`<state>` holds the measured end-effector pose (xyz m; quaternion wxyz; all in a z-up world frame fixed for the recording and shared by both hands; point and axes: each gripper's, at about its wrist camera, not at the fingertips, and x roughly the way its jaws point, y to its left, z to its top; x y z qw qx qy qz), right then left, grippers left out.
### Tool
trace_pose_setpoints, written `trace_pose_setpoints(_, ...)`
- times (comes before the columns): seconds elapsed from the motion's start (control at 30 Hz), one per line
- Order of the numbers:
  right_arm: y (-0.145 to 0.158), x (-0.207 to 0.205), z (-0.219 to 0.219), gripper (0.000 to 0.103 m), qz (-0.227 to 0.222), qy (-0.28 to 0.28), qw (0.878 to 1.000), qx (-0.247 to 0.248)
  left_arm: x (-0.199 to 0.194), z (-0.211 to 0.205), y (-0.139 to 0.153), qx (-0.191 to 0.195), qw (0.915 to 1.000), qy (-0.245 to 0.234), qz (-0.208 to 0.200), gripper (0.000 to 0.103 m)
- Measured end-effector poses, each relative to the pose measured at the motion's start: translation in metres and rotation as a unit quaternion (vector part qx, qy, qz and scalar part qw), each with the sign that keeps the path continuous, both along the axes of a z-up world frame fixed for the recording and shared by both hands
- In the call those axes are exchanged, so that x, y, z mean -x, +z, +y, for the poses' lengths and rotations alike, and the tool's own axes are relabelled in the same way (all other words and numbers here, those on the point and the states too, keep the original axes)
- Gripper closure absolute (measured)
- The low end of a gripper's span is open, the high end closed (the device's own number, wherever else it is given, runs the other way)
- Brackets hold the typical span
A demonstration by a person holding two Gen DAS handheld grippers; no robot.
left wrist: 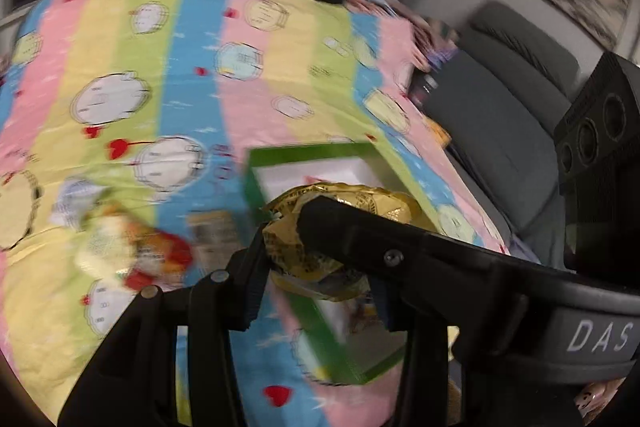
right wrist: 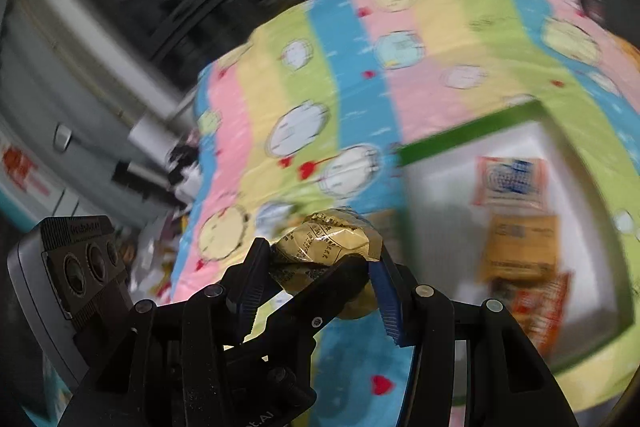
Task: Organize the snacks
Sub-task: 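Carry the gold foil packet into the green box and open the right gripper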
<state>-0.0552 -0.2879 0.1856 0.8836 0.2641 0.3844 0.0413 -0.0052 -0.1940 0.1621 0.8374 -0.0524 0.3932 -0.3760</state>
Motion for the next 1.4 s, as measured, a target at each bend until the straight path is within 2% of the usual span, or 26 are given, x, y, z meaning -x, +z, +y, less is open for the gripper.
trace_pose_setpoints(0.1, -0.007, 0.014, -0.036, 0.051, 0.008, -0.041, 0.999, -0.014, 0.002, -0.036, -0.007, -0.010, 0.9992, -0.038, 0.012, 0.059)
trace_pose_setpoints(0.3, -0.035, 0.028, -0.079, 0.051, 0.040, -0.097, 0.994, -0.038, 0.001, -0.078, -0.035, -0.027, 0.9947, -0.085, 0.050, 0.059)
trace_pose_setpoints(0.5, -0.064, 0.033, -0.099, 0.052, 0.071, -0.125, 0.988, -0.064, 0.002, -0.096, -0.059, -0.050, 0.9909, -0.096, 0.079, 0.059)
trace_pose_setpoints(0.73, -0.073, 0.035, -0.104, 0.051, 0.091, -0.139, 0.984, -0.062, 0.001, -0.101, -0.070, -0.051, 0.9888, -0.099, 0.100, 0.055)
trace_pose_setpoints(0.87, -0.065, 0.038, -0.097, 0.047, 0.090, -0.148, 0.984, -0.027, 0.005, -0.096, -0.064, -0.059, 0.9894, -0.094, 0.093, 0.049)
trace_pose_setpoints(0.93, -0.055, 0.042, -0.091, 0.037, 0.077, -0.163, 0.984, 0.011, 0.007, -0.089, -0.056, -0.053, 0.9903, -0.093, 0.089, 0.047)
trace_pose_setpoints(0.97, -0.050, 0.045, -0.089, 0.027, 0.069, -0.166, 0.983, 0.019, 0.008, -0.085, -0.052, -0.048, 0.9907, -0.093, 0.087, 0.045)
trace_pose_setpoints(1.0, -0.043, 0.048, -0.087, 0.025, 0.059, -0.167, 0.984, 0.025, 0.009, -0.079, -0.045, -0.043, 0.9914, -0.092, 0.082, 0.040)
trace_pose_setpoints(1.17, -0.011, 0.061, -0.072, 0.024, 0.030, -0.178, 0.982, 0.054, 0.016, -0.051, -0.017, -0.029, 0.9959, -0.071, 0.047, 0.021)
trace_pose_setpoints(1.4, 0.019, 0.066, -0.036, 0.020, 0.006, -0.170, 0.981, 0.091, 0.018, 0.006, 0.010, -0.009, 0.9995, -0.025, 0.016, 0.012)
